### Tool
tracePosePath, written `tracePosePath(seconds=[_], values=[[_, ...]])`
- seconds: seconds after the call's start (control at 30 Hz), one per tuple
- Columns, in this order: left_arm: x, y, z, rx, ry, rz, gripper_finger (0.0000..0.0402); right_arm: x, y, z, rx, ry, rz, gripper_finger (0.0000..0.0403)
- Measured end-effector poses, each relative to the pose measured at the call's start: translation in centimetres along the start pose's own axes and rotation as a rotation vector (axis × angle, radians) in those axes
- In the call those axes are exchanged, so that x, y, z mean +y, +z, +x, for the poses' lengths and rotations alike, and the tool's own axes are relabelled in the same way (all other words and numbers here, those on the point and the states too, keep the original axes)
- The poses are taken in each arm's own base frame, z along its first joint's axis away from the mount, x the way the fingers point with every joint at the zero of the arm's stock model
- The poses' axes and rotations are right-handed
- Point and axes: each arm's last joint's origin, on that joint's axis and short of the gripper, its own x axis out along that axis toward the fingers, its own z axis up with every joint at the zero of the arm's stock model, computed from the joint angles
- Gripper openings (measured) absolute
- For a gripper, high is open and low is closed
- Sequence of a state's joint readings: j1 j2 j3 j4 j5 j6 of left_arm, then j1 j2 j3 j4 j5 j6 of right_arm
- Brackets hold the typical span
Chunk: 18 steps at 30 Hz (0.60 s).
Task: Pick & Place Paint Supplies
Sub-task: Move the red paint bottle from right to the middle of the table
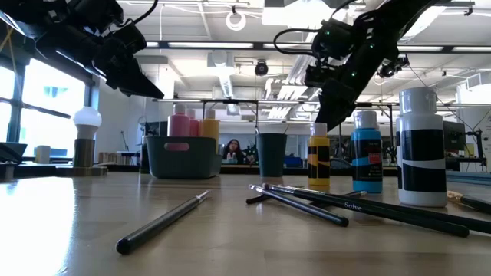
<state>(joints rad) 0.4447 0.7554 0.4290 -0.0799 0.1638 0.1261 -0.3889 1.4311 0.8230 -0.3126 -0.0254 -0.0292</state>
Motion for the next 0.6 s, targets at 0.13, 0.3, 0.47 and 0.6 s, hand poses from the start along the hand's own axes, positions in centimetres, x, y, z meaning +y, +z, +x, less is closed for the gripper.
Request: tracePosePath(seconds=[0.13,0.3,0.47,0.6], values=[[0.00,0.00,-0.01,0.000,0.000,0.000,0.0000,0.00,0.00,0.00,0.000,0.000,0.005,0.0254],[0.00,0.00,0.00,0.000,0.000,0.000,0.0000,0.00,0.00,0.00,0.000,0.000,0.007,0.0254],[0.00,0.00,0.00,0.000,0.000,0.000,0.0000,0.00,-0.02,0.01,0.001,0.000,0.010,0.0247],[0.00,0.00,0.00,0.000,0.000,0.000,0.0000,0.00,-0.02,0.01,0.001,0.000,0.010,0.0217]])
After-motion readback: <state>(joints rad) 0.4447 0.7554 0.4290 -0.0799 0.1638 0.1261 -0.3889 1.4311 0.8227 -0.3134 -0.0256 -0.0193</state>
